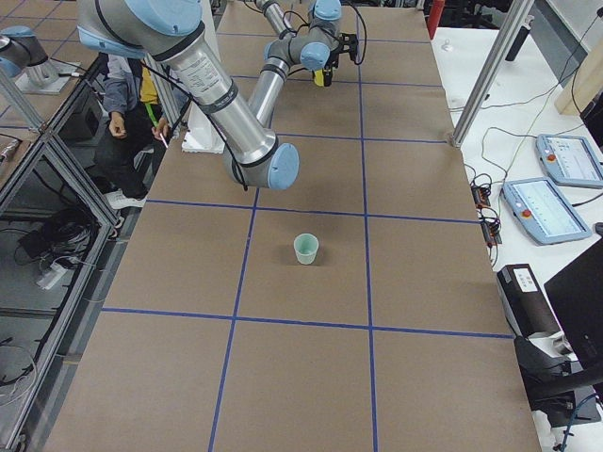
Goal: Transfer and stack yellow cup on green cup
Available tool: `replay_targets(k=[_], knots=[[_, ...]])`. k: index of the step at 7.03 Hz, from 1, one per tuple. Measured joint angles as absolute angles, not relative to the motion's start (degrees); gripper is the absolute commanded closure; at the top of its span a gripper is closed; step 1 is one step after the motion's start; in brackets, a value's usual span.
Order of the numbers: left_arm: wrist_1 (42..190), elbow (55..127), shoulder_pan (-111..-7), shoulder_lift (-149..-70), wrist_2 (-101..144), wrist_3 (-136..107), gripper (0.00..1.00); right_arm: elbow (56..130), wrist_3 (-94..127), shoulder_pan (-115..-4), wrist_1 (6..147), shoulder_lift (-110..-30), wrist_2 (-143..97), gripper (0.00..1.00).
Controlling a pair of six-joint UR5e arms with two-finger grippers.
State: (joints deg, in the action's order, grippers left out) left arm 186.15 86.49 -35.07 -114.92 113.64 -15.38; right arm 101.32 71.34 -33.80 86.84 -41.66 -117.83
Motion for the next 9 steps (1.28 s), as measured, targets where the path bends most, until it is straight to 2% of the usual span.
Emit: replay_targets(k=[2, 4, 5, 6, 7, 9], knots=[[186.17, 86.48, -35.07, -114.81, 113.66, -15.38, 1.00, 101.26, 71.44, -32.43, 86.84, -41.71, -116.24, 0.67], [186.31, 86.50, -35.04, -114.71, 113.72, -15.38, 0.99, 101.29, 71.43, -31.96, 86.84, -41.56, -115.90, 1.00], [186.37, 86.54, -35.01, -114.61, 113.73, -15.38, 0.54, 101.44, 71.34, -31.94, 86.82, -41.39, -115.96, 1.00], [186.65, 86.58, -34.97, -114.58, 113.72, -15.36, 0.32, 101.68, 71.12, -31.91, 86.80, -41.29, -116.01, 1.00], [187.40, 86.59, -34.91, -114.55, 113.74, -15.32, 0.00, 101.84, 70.90, -31.91, 86.75, -41.25, -116.08, 1.00], [188.86, 86.38, -34.13, -114.53, 113.81, -15.71, 0.00, 101.94, 70.79, -31.92, 86.75, -41.31, -116.14, 1.00]])
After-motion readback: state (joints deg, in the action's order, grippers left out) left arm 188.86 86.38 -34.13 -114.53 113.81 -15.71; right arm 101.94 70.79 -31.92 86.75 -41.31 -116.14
